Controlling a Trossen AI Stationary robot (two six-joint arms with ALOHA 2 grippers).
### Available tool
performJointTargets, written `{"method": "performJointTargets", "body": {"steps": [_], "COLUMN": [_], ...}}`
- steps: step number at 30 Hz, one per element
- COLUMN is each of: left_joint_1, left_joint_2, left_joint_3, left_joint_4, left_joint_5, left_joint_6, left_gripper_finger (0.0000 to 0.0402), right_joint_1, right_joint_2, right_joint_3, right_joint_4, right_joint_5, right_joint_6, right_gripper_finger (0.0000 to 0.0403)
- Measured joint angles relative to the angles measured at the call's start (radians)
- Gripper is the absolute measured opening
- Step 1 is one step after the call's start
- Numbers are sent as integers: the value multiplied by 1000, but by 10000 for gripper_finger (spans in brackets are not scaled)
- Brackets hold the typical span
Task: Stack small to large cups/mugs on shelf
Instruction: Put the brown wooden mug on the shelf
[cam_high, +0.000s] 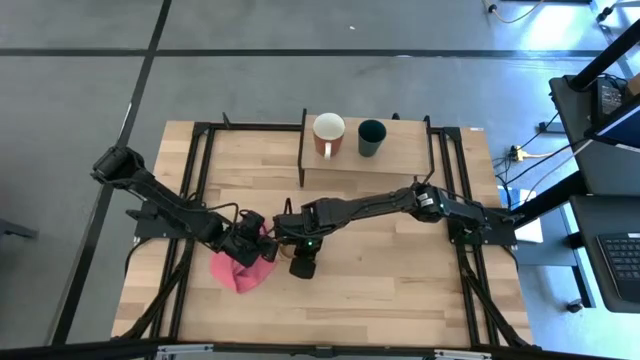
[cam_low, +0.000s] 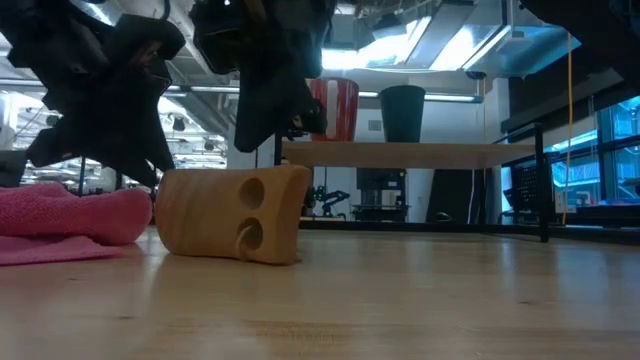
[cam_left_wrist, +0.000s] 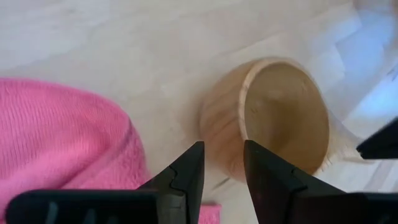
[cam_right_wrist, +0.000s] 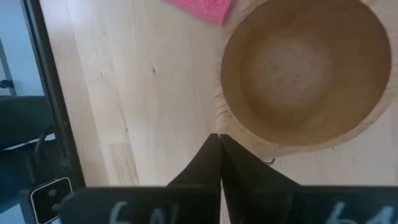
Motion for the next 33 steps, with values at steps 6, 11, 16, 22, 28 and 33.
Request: {"method": "performJointTargets", "body": {"steps": [6, 11, 16, 22, 28, 33], "left_joint_1": [47, 74, 65, 15, 17, 43], "left_joint_2": [0, 7, 12, 12, 12, 12], "left_joint_3": [0, 0, 0, 0, 0, 0], "left_joint_4": [0, 8, 5, 7, 9, 13], "left_joint_5": [-2, -2, 59, 65, 45, 31], "left_joint_6": [51, 83, 84, 54, 48, 53], "left_gripper_finger": [105, 105, 105, 105, 105, 105], "right_joint_1": [-14, -26, -26, -14, -16, -10], "right_joint_2": [-2, -2, -3, -2, -2, -1], "right_joint_3": [39, 75, 53, 17, -36, -53], "right_joint_4": [-105, -207, -215, -196, -162, -110], "right_joint_5": [78, 134, 105, 92, 59, 28], "right_joint_6": [-51, -85, -80, -75, -54, -42], "right_gripper_finger": [6, 6, 6, 3, 6, 4]}}
